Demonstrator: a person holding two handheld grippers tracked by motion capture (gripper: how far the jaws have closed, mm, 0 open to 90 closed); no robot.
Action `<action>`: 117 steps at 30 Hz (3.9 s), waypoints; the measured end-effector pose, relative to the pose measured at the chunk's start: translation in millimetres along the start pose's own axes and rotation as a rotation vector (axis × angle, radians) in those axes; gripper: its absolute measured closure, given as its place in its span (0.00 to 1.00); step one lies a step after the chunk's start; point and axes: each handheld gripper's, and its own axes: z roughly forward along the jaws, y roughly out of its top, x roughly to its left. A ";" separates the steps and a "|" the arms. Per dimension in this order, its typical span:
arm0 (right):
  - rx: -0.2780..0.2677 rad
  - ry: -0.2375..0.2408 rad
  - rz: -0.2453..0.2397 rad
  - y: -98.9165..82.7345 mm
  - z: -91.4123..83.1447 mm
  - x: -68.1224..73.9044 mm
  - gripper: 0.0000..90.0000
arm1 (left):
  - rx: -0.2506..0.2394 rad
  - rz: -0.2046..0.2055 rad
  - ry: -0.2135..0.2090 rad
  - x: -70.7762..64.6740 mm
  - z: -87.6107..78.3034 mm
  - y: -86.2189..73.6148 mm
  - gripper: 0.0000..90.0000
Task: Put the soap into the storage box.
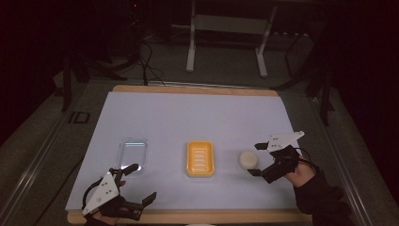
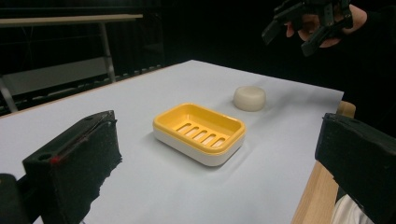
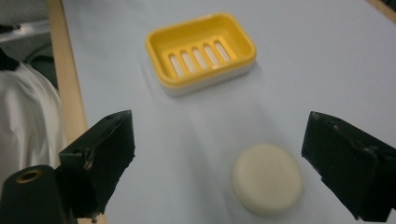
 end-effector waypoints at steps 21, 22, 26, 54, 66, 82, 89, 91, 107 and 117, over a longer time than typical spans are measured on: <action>0.292 0.082 -0.026 -7.4 14.0 -0.2 0.10 | 0.004 -0.001 -0.002 0.5 0.1 -0.3 0.00; 0.303 0.084 -0.023 -7.8 14.7 -0.4 0.10 | 0.003 -0.001 -0.003 0.5 0.2 -0.3 0.00; 0.348 0.097 -0.021 -8.7 16.5 -1.7 0.10 | 0.007 0.001 -0.003 0.3 0.4 -0.4 0.00; 0.700 0.106 0.026 -14.1 22.7 -21.5 0.11 | 0.013 -0.001 -0.005 0.3 1.0 -1.0 0.00; 0.796 0.099 0.066 -17.2 26.5 -39.9 0.11 | 0.013 -0.003 -0.004 0.7 1.0 -1.1 0.00; 0.699 0.139 0.057 -9.5 41.0 -52.7 0.11 | 0.010 -0.009 -0.011 0.7 0.7 -1.1 0.00; 0.661 0.119 0.015 -9.1 56.2 -57.1 0.11 | 0.011 -0.009 -0.012 1.0 0.8 -1.3 0.00; 0.640 0.109 0.009 -9.1 59.6 -57.8 0.11 | 0.008 -0.011 -0.015 0.9 0.8 -1.2 0.00; 0.562 0.087 -0.008 -13.9 83.0 -65.0 0.14 | 0.009 -0.010 -0.017 0.6 0.7 -1.4 0.00; 0.538 0.088 -0.010 -19.4 95.0 -66.7 0.15 | 0.009 -0.007 -0.018 0.3 0.7 -1.6 0.00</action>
